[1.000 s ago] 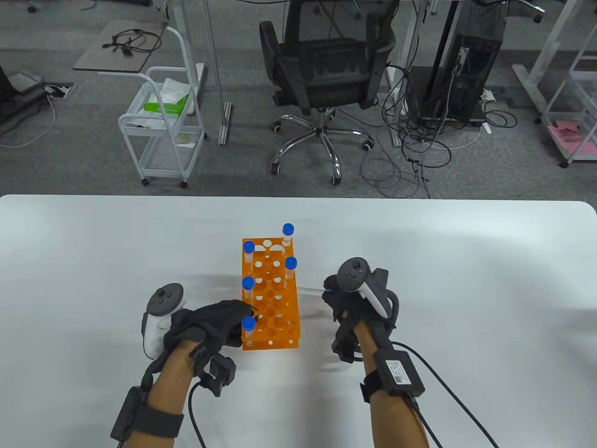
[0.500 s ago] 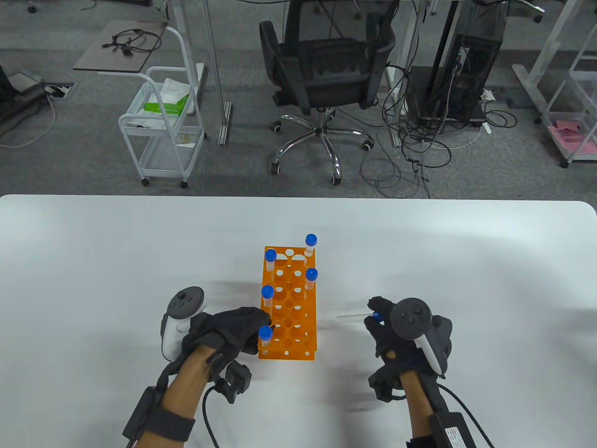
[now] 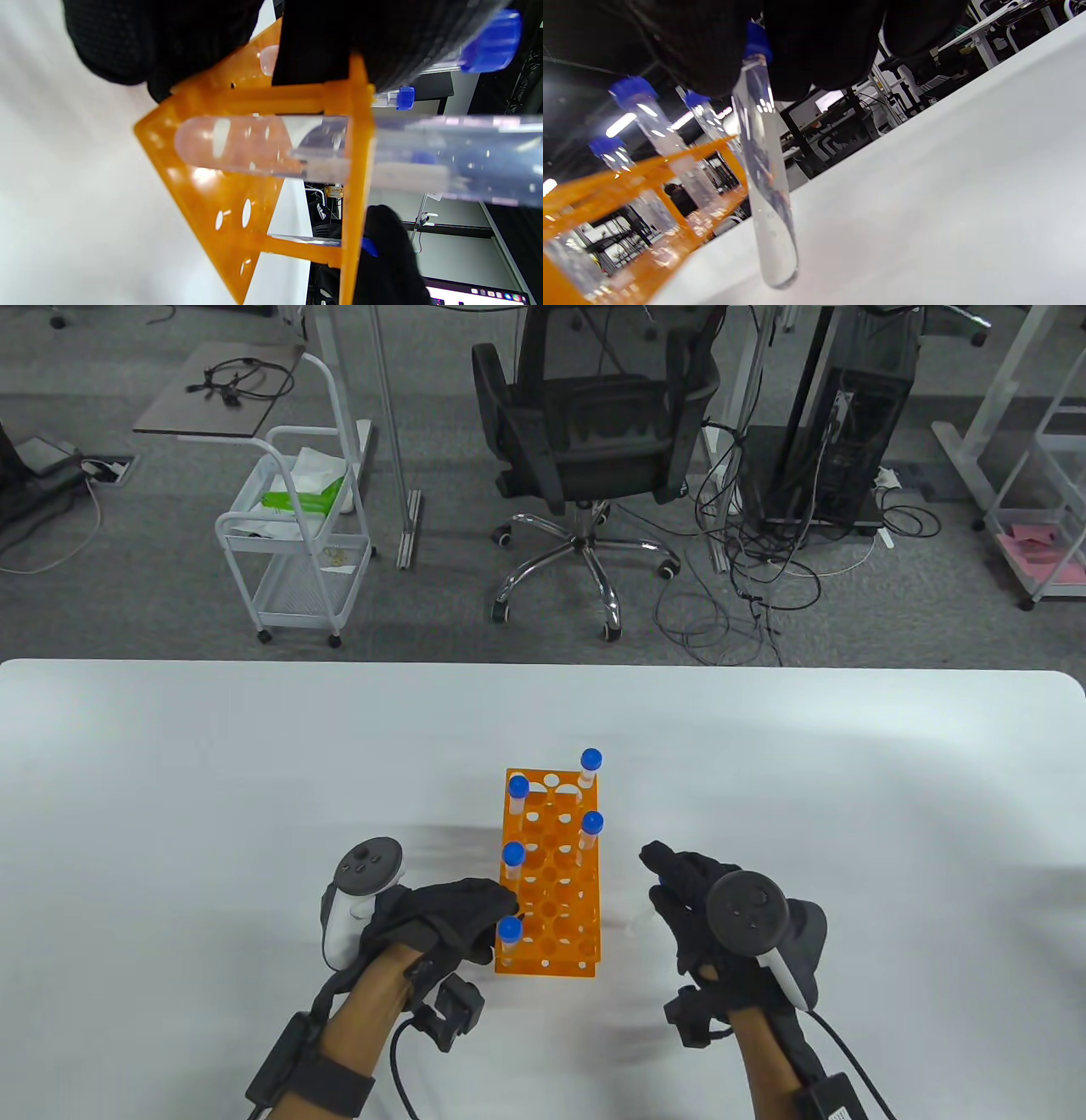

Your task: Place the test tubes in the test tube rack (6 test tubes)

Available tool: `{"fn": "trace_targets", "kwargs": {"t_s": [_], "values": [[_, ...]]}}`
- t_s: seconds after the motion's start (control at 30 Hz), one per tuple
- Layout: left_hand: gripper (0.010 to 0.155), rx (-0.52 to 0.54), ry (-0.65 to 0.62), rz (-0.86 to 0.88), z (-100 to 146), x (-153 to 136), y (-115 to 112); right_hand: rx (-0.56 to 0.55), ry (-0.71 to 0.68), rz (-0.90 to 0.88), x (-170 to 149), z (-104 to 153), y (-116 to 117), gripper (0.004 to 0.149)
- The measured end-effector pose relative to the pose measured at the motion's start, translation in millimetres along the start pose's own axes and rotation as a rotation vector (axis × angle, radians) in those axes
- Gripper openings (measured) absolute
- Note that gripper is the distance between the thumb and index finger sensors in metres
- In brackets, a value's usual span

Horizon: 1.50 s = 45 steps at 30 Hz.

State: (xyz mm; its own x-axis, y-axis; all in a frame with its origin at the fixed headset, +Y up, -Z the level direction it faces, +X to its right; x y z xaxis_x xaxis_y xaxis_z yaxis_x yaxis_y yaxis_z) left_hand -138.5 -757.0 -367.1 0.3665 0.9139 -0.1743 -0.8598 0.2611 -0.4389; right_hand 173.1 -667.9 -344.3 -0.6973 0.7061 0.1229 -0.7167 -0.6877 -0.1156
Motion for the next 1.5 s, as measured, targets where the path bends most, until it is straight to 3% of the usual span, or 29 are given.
{"fn": "trace_targets", "kwargs": {"t_s": [0.07, 0.3, 0.87, 1.5], "values": [[0.041, -0.007, 0.0, 0.001, -0.7, -0.7, -2.6, -0.026, -0.028, -0.011, 8.6, 4.0, -3.8, 0.057], [0.041, -0.029, -0.001, -0.019, -2.5, -0.8, -8.6, -0.076, -0.118, -0.027, 30.9, 16.3, -13.7, 0.052], [0.041, -0.039, 0.008, -0.053, -2.7, -2.3, -11.1, -0.015, -0.166, -0.306, 46.4, 24.9, -22.3, 0.05], [0.041, -0.034, 0.029, -0.066, -3.3, -5.9, -16.2, -0.009, -0.182, -0.214, 53.0, 29.3, -3.7, 0.05]]}}
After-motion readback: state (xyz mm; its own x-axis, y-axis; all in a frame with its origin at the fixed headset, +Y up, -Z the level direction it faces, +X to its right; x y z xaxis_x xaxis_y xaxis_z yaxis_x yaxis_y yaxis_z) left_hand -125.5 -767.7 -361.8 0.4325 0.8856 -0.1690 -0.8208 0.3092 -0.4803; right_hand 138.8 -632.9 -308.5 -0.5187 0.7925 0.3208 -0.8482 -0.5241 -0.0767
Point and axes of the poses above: the tracker on the back of each hand, its own x axis roughly to the thumb side, its own z axis roughly from the fingertips to the wrist, y = z × x, the point moved 4 cm from there along -z, roughly from the wrist to the fingertips, and after that the axes turned 12 degrees about -z, right-handed, at the moved point
